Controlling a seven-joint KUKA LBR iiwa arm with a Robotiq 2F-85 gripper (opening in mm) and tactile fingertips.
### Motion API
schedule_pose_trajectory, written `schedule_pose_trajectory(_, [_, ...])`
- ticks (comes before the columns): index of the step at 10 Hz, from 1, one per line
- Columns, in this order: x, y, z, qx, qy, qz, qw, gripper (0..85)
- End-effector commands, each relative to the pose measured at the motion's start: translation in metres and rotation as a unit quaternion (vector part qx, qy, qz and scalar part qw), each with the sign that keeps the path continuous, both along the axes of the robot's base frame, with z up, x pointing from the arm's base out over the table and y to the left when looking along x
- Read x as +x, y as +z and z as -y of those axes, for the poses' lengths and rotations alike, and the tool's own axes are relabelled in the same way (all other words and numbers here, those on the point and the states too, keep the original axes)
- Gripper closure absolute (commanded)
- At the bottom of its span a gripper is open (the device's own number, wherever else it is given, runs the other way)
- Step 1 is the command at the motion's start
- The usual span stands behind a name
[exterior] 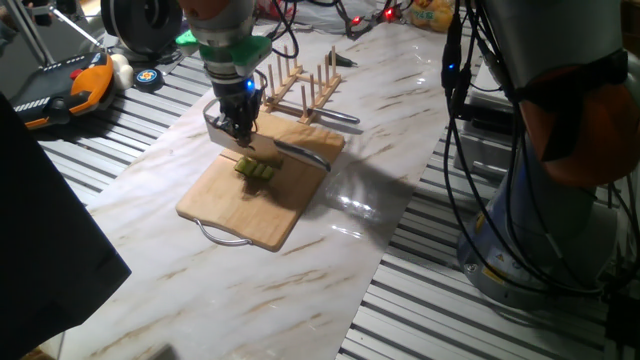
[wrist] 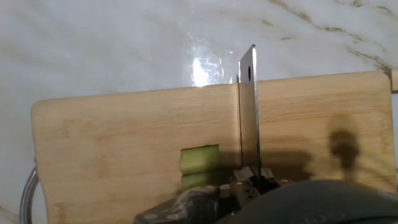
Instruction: Cut the cucumber into segments
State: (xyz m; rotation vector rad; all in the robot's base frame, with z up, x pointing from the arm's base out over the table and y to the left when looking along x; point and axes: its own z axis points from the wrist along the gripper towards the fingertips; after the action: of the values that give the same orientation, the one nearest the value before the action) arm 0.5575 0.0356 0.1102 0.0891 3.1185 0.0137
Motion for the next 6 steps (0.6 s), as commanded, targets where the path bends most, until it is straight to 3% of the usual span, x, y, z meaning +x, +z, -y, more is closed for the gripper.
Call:
schedule_pose_trajectory(1, [0.0009, -0.0024, -0.0007, 0.001, 0.0, 0.0, 1.0, 84.3])
schedule_pose_trajectory(6, [-0.0007, -0.0091, -0.0021, -0.002, -0.001, 0.002, 1.0, 84.3])
